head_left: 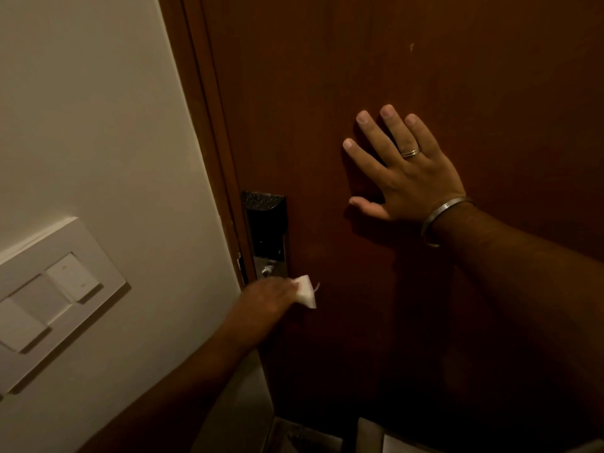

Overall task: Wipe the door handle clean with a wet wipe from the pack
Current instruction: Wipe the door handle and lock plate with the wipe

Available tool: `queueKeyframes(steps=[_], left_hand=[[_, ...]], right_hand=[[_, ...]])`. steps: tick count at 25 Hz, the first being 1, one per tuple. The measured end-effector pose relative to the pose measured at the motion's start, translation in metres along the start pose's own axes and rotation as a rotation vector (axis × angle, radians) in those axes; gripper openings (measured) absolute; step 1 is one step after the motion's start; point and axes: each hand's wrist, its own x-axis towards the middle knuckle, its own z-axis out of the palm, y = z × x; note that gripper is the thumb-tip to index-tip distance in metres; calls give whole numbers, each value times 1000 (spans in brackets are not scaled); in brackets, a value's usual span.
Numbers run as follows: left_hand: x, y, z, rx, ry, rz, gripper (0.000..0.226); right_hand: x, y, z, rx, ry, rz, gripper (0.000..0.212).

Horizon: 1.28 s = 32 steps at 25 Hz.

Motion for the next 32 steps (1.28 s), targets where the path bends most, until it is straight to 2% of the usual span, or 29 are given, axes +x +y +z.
queueKeyframes(steps=[1,3,5,7,10,11,14,19,22,25,27,30,32], left_hand=[[-7,-12,-3,18,40,-49,53],[-3,-11,-4,6,-15,-111,47],[18,20,5,-9,-112,-107,40],[32,49,14,-14,-150,-73,43],[16,33,7,12,-55,36,56],[3,15,3,6,-2,17,59],[-23,-28,-6,-23,50,-116,59],[-20,-8,2,-74,4,-211,62],[-27,7,15,-255,17,-380,49],[6,0,4,-430,77,-552,32],[14,-4,0,-405,35,-525,26],[-1,0,6,-328,-10,-429,31],[5,3,7,-394,44,-448,28]], right_hand=[[0,0,1,-8,3,0,90],[0,1,1,-11,1,6,90],[1,1,0,-6,-7,10,89],[0,2,-2,-8,-15,6,89],[0,1,-3,-7,-15,8,88],[0,1,-3,-3,-16,10,89],[-1,1,-2,-22,-11,8,89],[-1,1,-2,-35,-3,2,89],[-2,1,0,-31,-3,6,90],[-1,2,-1,-50,-3,1,90],[0,1,-2,-50,-5,-2,90],[-1,-1,-2,-44,6,0,89],[0,2,-1,-42,13,1,89]])
